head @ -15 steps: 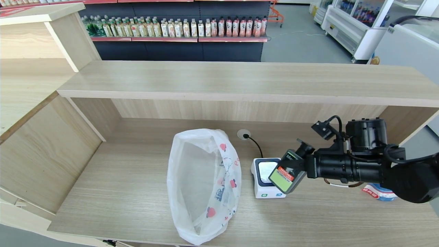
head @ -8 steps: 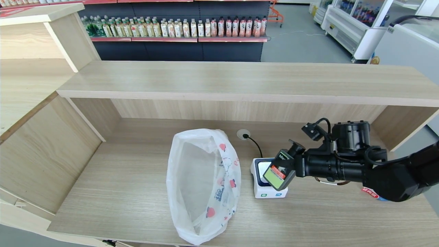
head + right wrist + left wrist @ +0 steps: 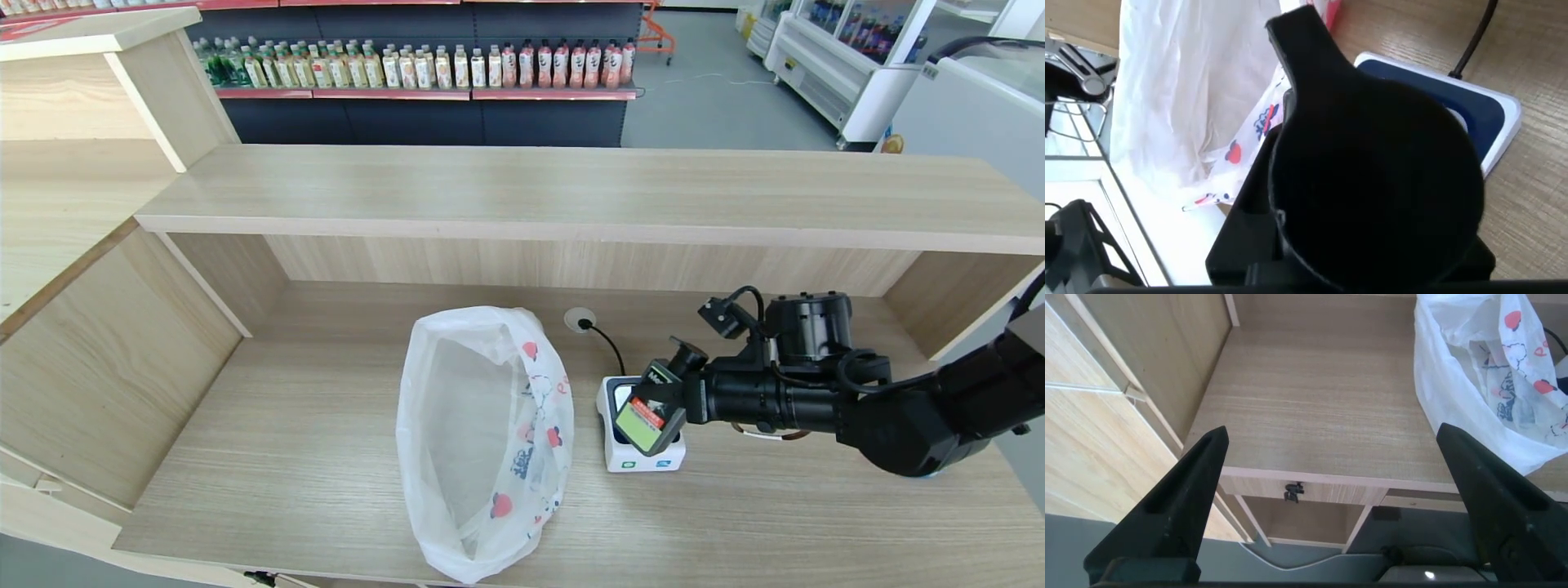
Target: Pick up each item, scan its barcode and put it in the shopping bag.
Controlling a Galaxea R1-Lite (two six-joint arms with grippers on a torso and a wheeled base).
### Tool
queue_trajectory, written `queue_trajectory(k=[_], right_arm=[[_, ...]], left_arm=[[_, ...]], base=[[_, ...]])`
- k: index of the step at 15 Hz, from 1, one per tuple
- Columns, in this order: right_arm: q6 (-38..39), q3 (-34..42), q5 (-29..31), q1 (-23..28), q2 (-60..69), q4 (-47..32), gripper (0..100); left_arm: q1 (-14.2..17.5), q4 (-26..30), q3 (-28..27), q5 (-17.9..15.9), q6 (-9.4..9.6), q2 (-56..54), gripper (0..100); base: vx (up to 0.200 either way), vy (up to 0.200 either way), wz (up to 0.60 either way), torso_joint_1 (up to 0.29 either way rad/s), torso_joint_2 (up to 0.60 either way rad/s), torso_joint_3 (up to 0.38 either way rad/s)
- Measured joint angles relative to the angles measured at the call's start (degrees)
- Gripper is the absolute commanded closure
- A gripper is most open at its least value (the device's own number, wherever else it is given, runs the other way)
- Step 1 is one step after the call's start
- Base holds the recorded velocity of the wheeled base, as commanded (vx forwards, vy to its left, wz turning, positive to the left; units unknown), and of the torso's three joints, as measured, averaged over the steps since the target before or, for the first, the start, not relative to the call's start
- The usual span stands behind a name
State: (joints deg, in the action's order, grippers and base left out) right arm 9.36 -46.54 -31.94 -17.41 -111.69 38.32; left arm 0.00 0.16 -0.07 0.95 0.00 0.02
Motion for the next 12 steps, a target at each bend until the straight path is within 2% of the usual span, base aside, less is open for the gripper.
queue_trajectory(k=[3, 6, 12], right_arm=[[-0.01, -0.34, 0.09, -0.04, -0.63, 0.6, 100], [0.02, -0.52, 2.39, 0.0, -1.93, 4.84, 100], [0.11, -0.87, 2.46, 0.0, -3.52, 5.47, 100]], left_arm=[[0.0, 0.02, 0.0, 0.0, 0.0, 0.0, 0], [0.0, 0.02, 0.0, 0.0, 0.0, 0.0, 0], [0.0, 0.0, -0.02, -0.02, 0.0, 0.0, 0]], base=[[0.0, 0.0, 0.0, 0.0, 0.0, 0.0], [0.0, 0.0, 0.0, 0.0, 0.0, 0.0], [0.0, 0.0, 0.0, 0.0, 0.0, 0.0]])
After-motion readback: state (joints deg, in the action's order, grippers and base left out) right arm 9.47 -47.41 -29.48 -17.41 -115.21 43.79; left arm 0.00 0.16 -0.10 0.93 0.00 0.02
